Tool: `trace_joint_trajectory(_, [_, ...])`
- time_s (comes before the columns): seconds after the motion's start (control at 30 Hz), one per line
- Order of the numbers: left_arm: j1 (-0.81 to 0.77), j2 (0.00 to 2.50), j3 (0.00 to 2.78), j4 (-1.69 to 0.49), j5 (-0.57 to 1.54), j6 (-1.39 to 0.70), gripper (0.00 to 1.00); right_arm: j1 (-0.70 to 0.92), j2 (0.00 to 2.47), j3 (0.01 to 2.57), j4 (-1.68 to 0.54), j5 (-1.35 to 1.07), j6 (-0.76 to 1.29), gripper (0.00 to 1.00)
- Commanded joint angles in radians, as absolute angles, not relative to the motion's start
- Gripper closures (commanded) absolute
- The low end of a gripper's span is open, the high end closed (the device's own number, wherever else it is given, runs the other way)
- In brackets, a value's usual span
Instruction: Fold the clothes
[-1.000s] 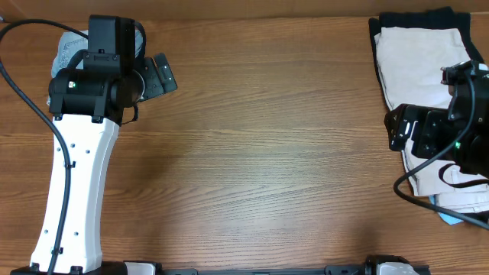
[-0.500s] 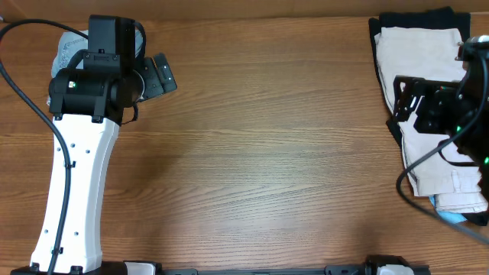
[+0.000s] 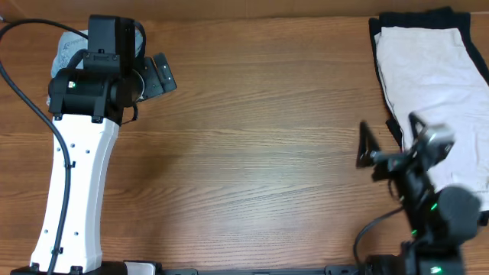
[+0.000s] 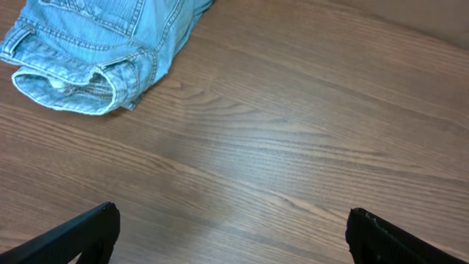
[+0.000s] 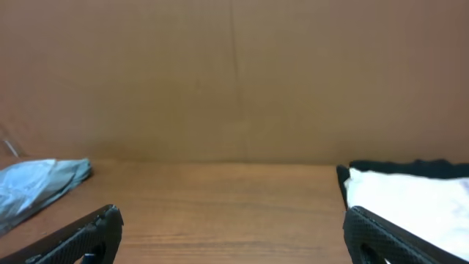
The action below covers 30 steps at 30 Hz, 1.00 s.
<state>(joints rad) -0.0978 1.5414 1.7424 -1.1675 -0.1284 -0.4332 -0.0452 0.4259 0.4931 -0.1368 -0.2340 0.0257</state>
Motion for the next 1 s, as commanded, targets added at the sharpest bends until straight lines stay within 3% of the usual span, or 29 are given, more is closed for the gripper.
trace_joint_trajectory(0.0, [-0.099,1.538,1.749,-1.168,-0.141,-0.411,0.00,-0.046,0.296,0.311,-0.037,-0.231,0.030,0.00])
trace_joint_trajectory(0.3, [-0.099,1.538,1.749,-1.168,-0.141,-0.411,0.00,-0.046,0.047,0.024,0.115,-0.225,0.030,0.00])
trace_joint_trajectory(0.7, [-0.099,1.538,1.749,-1.168,-0.141,-0.411,0.00,-0.045,0.002,0.007,-0.069,-0.219,0.030,0.00])
trace_joint_trajectory(0.97, [-0.099,1.538,1.749,-1.168,-0.141,-0.411,0.00,-0.045,0.003,0.007,-0.061,-0.223,0.030,0.00])
